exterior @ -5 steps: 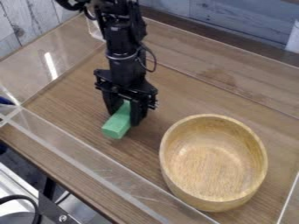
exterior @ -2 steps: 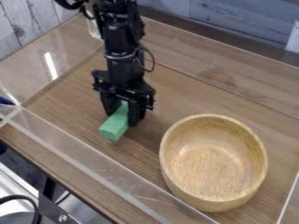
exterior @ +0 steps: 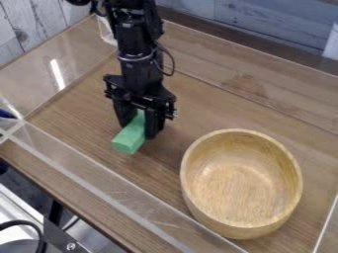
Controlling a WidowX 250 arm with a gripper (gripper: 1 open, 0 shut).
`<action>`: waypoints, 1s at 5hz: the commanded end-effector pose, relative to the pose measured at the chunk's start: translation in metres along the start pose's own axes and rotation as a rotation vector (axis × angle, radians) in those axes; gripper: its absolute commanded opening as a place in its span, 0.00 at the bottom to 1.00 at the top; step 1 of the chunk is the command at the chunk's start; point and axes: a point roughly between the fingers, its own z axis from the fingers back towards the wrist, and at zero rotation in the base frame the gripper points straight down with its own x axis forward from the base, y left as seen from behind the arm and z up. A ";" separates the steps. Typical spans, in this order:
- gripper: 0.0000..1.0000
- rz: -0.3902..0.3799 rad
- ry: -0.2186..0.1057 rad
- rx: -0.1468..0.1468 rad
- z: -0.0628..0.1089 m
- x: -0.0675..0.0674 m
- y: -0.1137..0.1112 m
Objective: Remove the green block from inside the brown bowl and put it on the table
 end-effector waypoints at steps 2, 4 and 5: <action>0.00 0.007 -0.076 0.015 0.021 0.009 0.005; 0.00 0.009 -0.075 0.009 0.025 0.009 0.004; 0.00 0.010 -0.074 0.007 0.026 0.009 0.003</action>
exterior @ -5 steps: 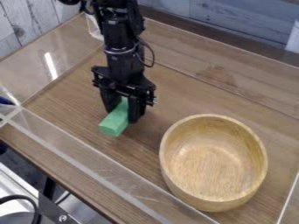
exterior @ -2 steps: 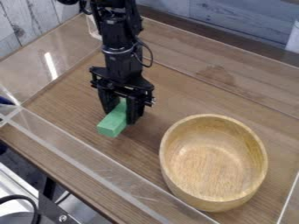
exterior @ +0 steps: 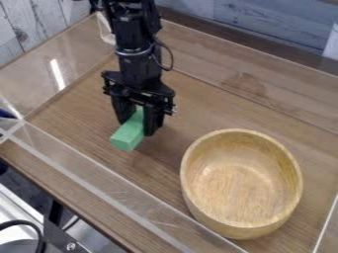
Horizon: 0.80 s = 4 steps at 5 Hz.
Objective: Remove the green block from inside the brown bowl and put it on the table
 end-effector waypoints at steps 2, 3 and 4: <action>0.00 0.006 -0.061 0.027 0.010 0.006 0.009; 0.00 0.007 -0.051 0.032 0.006 0.004 0.012; 0.00 0.008 -0.046 0.033 0.004 0.003 0.013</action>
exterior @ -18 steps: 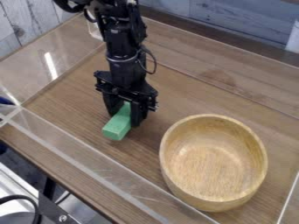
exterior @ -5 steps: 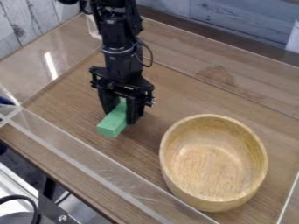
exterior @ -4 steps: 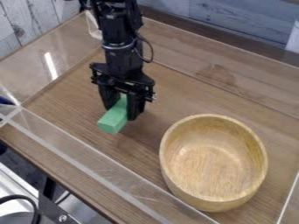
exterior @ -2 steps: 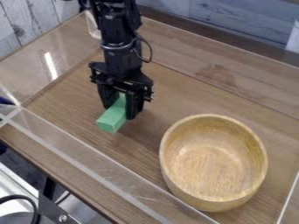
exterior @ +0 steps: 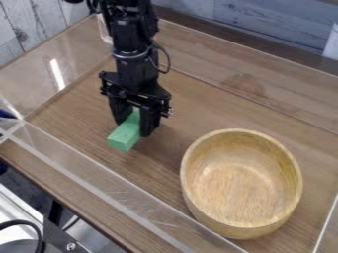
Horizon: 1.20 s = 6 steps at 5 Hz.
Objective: Remove the green block from inside the brown bowl and put it on the table
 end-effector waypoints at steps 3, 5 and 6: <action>0.00 0.006 -0.026 0.003 0.008 0.005 0.003; 0.00 0.004 -0.029 -0.004 0.011 0.011 0.001; 0.00 0.005 -0.031 -0.007 0.011 0.015 0.001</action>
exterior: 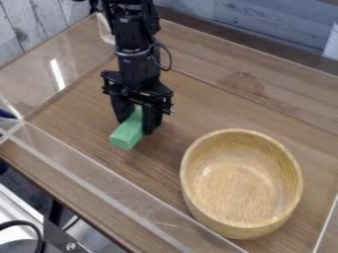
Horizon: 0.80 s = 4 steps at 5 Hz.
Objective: Remove the green block from inside the brown bowl and put it on the table
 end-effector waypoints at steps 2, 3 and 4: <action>0.00 -0.003 -0.049 0.011 0.010 0.015 0.002; 0.00 -0.002 -0.048 0.012 0.008 0.018 0.002; 0.00 -0.001 -0.045 0.014 0.005 0.020 0.003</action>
